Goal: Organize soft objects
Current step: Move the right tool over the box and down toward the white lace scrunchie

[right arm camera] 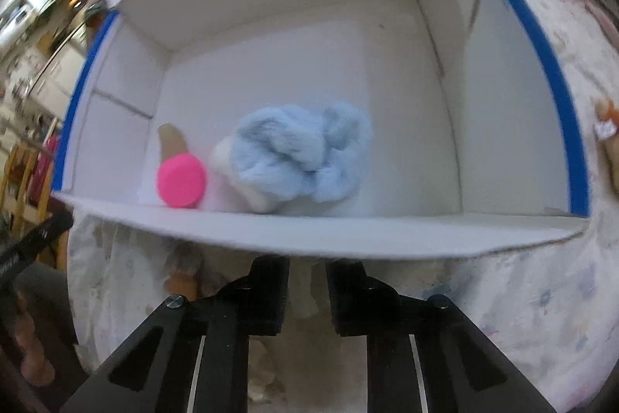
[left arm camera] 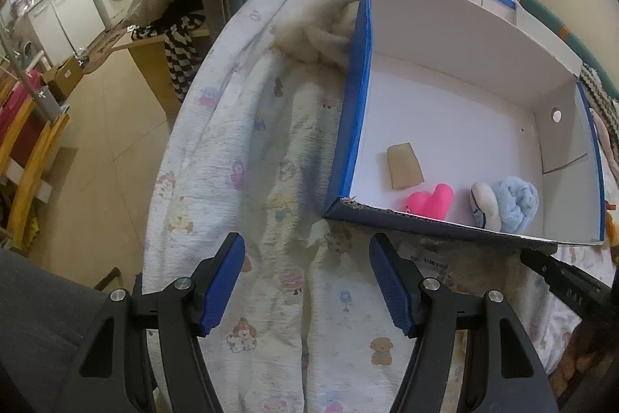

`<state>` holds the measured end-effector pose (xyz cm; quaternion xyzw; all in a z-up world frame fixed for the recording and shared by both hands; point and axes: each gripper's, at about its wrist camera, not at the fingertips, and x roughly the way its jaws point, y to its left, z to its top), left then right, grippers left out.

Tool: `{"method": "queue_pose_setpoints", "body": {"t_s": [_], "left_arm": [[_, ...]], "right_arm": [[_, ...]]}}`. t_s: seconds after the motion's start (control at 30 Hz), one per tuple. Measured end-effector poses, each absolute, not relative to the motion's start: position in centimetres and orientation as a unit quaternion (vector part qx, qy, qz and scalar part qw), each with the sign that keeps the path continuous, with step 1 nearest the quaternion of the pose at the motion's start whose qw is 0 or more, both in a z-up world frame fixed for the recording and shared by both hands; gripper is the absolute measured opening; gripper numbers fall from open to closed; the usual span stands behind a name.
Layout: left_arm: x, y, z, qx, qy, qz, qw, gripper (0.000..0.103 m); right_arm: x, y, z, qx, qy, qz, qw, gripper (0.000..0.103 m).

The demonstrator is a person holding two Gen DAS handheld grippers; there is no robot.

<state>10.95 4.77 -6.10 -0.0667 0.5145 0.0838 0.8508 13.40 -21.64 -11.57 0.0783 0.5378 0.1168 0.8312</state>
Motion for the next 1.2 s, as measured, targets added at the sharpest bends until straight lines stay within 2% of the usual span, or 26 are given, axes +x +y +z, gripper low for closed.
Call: {"method": "queue_pose_setpoints", "body": {"t_s": [0.17, 0.4, 0.57, 0.8, 0.87, 0.9, 0.93, 1.2], "left_arm": [[11.2, 4.3, -6.1, -0.072, 0.518, 0.073, 0.849, 0.064], [11.2, 3.1, -6.2, -0.058, 0.518, 0.062, 0.851, 0.064], [11.0, 3.3, -6.0, -0.044, 0.509, 0.073, 0.856, 0.064], [11.1, 4.1, -6.2, -0.056, 0.513, 0.08, 0.853, 0.064], [11.2, 4.0, -6.1, -0.057, 0.513, 0.078, 0.853, 0.064], [11.2, 3.9, -6.2, -0.057, 0.513, 0.076, 0.853, 0.064], [11.3, 3.8, -6.2, -0.056, 0.513, 0.075, 0.853, 0.064], [11.1, 3.3, -6.0, -0.047, 0.51, 0.07, 0.856, 0.064]], "right_arm": [[10.6, -21.3, -7.6, 0.083, 0.519, 0.149, 0.837, 0.018], [12.3, -23.6, 0.7, 0.113, 0.422, 0.132, 0.89, 0.018], [16.8, -24.6, -0.9, 0.132, 0.441, 0.085, 0.884, 0.018], [17.1, -25.3, -3.8, 0.129, 0.478, 0.06, 0.867, 0.02], [17.3, -25.2, -4.0, 0.13, 0.485, 0.054, 0.863, 0.036], [17.3, -25.4, -4.0, 0.134, 0.486, 0.053, 0.862, 0.065], [17.2, -25.6, -3.9, 0.142, 0.482, 0.053, 0.863, 0.088], [16.3, -25.9, -2.1, 0.15, 0.445, 0.064, 0.88, 0.09]]}}
